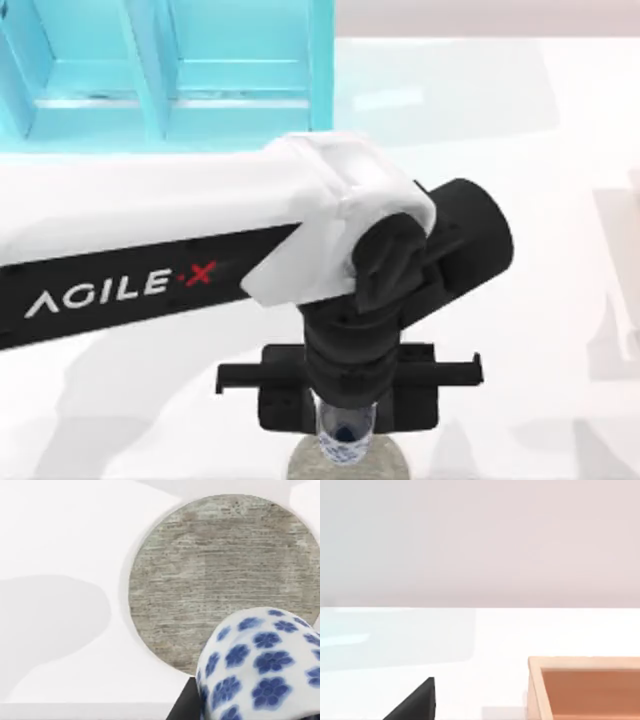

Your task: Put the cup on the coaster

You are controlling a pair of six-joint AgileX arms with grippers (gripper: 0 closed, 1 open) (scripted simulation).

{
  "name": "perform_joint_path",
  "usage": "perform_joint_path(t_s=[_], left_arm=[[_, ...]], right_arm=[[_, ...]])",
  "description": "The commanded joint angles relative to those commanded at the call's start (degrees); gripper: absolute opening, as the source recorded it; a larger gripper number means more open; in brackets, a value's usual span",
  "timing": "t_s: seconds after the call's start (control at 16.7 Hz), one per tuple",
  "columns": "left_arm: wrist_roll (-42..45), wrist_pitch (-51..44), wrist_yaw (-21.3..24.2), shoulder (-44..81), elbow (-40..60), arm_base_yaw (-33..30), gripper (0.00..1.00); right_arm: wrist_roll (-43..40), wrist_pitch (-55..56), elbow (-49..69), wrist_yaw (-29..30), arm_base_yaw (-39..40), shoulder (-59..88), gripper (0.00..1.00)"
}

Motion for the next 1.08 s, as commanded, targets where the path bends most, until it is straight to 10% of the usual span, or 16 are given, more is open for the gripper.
perform_joint_path(t_s=[0.96, 1.08], left_arm=[[0.07, 14.23, 0.02, 4.37, -9.86, 0.0, 0.0], [0.07, 14.23, 0.02, 4.37, -9.86, 0.0, 0.15]], right_arm=[[0.0, 0.0, 0.0, 0.0, 0.0, 0.0, 1.0], [0.0, 0.0, 0.0, 0.0, 0.0, 0.0, 1.0]])
